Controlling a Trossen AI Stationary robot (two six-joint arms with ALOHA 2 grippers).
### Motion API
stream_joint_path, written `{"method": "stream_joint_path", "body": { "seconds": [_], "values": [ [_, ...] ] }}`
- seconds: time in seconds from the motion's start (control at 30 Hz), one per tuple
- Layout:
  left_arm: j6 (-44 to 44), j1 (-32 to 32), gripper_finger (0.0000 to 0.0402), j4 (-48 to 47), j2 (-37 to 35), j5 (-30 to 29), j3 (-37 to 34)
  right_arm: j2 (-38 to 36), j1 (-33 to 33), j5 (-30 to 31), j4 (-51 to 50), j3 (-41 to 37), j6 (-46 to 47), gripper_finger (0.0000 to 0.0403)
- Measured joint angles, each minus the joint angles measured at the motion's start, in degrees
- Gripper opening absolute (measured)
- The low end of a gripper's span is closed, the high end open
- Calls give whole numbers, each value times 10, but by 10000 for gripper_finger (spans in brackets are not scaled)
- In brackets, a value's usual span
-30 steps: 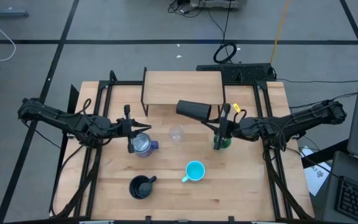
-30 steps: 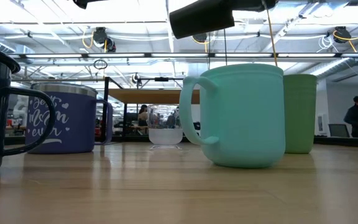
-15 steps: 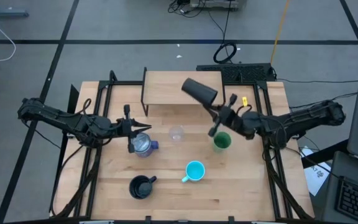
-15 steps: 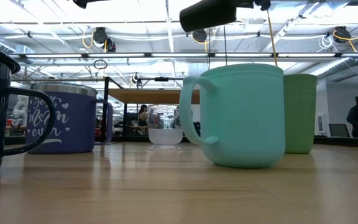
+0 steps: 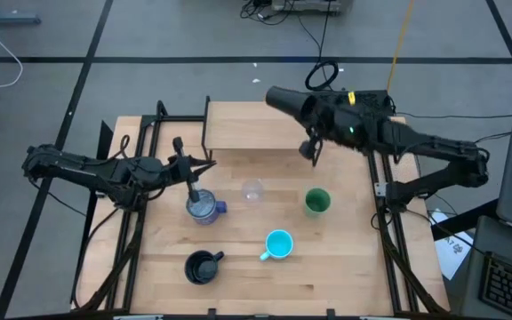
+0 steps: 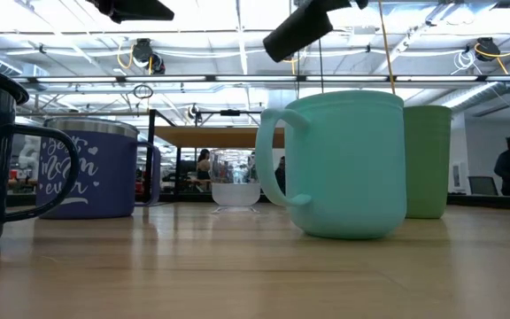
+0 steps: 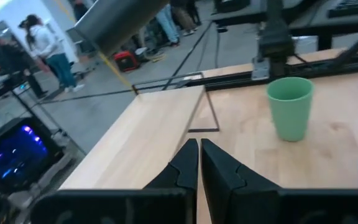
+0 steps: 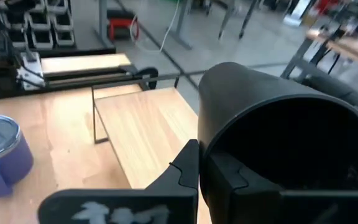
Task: Stack small to large cups/mugs on shelf
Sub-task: Put the black cup on the shelf
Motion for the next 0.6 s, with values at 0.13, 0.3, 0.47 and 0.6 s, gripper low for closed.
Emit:
{"method": "stream_joint_path", "body": {
  "seconds": [0.13, 0.3, 0.47, 0.6],
  "values": [
    [-9, 21, 21, -1, 0, 3, 0, 63, -52, -87, -111, 141, 30, 0],
    [-10, 36, 21, -3, 8, 27, -1, 160, -103, -178, -274, 319, 55, 0],
    [-7, 43, 21, -5, 15, 27, -1, 253, -143, -214, -413, 472, 54, 0],
    [-7, 49, 21, -3, 16, 27, 0, 303, -176, -225, -470, 522, 40, 0]
  ]
}}
